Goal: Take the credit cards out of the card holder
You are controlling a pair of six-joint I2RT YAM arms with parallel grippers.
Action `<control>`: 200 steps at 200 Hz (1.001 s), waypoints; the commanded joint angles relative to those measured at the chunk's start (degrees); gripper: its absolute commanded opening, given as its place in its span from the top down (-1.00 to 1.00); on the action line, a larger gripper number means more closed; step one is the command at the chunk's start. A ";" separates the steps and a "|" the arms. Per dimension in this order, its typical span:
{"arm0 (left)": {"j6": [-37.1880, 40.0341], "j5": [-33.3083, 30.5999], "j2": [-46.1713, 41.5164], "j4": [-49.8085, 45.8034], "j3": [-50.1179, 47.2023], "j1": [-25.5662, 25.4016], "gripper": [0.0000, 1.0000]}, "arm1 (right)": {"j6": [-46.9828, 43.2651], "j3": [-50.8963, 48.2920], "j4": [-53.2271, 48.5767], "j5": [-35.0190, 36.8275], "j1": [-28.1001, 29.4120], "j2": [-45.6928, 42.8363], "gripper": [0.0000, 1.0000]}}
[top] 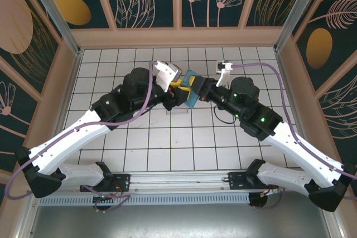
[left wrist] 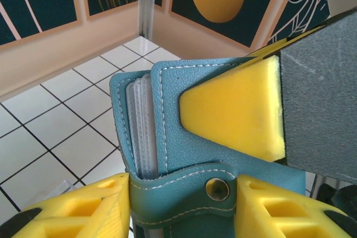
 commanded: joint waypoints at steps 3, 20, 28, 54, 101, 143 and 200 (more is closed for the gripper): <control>-0.39 -13.85 -0.34 -3.08 -0.28 1.92 0.11 | 0.83 1.82 3.44 -1.71 0.82 -1.85 1.00; -0.50 -15.63 -0.96 -2.99 -0.62 1.93 0.12 | 0.96 1.90 3.06 -1.29 0.82 -2.01 1.00; -0.50 -16.47 -1.18 -2.99 -0.72 1.95 0.13 | 0.99 1.90 2.92 -1.16 0.82 -2.02 1.00; -0.78 -19.28 -1.74 -3.40 -1.08 1.92 0.13 | 1.00 2.07 2.55 -0.92 0.82 -2.14 1.00; -1.48 -19.79 -2.99 -3.36 -1.08 1.92 0.08 | -0.89 1.92 1.61 -0.62 0.79 -2.43 1.00; -2.10 -14.01 -6.18 -0.18 -2.00 1.93 0.01 | -8.70 0.31 4.15 -4.15 0.82 -5.27 1.00; -1.45 5.08 -13.96 11.09 -4.73 2.00 -0.13 | -22.46 -3.72 10.20 -14.94 0.82 -10.51 1.00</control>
